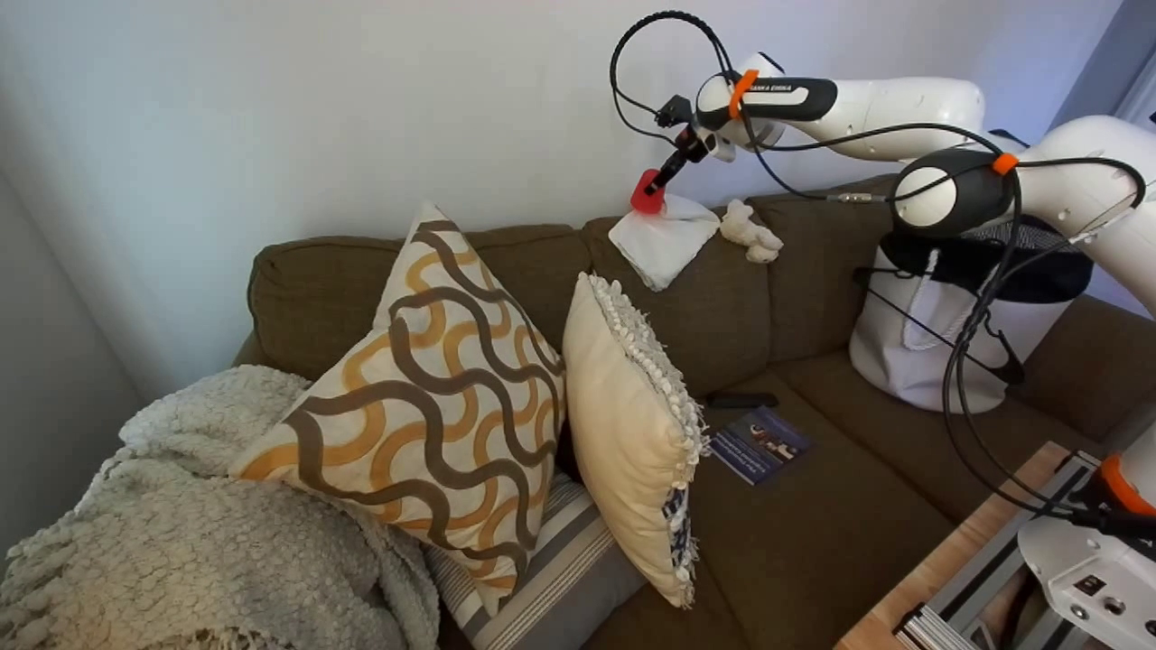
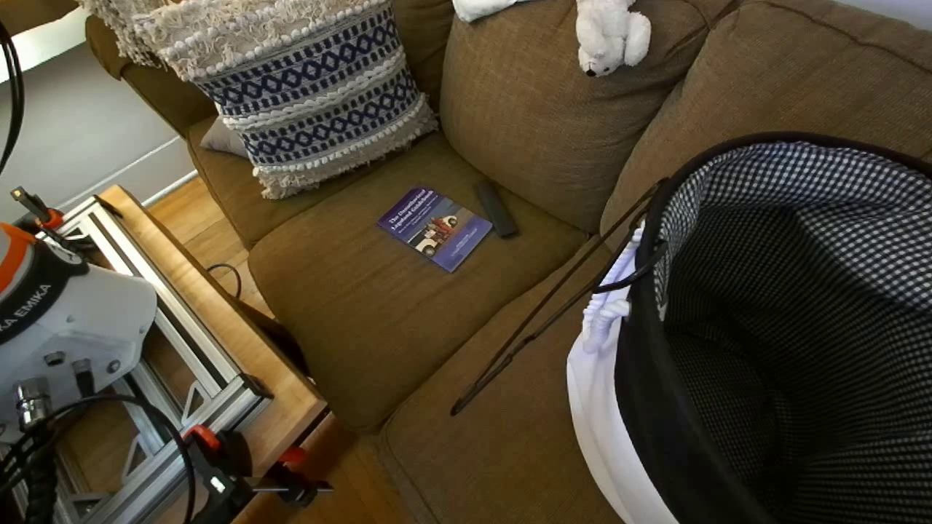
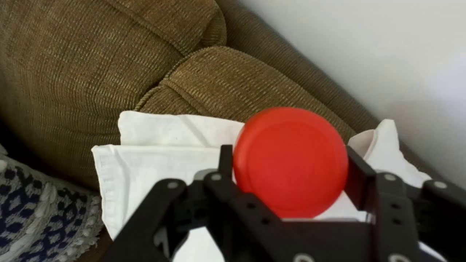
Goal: Put the cup on the top of the couch
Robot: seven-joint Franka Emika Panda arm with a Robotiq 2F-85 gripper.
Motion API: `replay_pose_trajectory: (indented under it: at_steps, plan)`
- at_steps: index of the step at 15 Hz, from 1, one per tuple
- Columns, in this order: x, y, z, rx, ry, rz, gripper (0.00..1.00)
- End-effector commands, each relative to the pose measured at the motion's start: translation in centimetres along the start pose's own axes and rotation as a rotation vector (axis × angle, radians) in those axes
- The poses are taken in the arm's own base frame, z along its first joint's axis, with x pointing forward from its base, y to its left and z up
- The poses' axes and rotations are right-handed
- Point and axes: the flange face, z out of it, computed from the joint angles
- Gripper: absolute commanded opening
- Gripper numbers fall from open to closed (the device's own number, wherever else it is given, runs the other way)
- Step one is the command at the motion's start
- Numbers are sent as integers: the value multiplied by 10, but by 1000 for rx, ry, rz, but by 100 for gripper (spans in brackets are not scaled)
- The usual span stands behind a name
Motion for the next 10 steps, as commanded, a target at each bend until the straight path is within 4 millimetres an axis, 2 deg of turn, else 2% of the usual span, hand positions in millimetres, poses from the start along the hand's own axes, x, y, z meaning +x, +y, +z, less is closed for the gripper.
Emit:
replay_pose_trajectory:
  at_steps: [1, 2, 3, 4, 5, 10]
  plan:
    - [14, -4, 16, 1, -7, 53, 46]
    - [16, -4, 19, 6, -1, 49, 50]
    - [18, -5, 20, 8, 5, 52, 92]
    - [20, -5, 22, 11, 10, 52, 94]
    - [21, -5, 23, 9, 13, 54, 99]
    - [13, -5, 14, 16, 5, 33, 100]
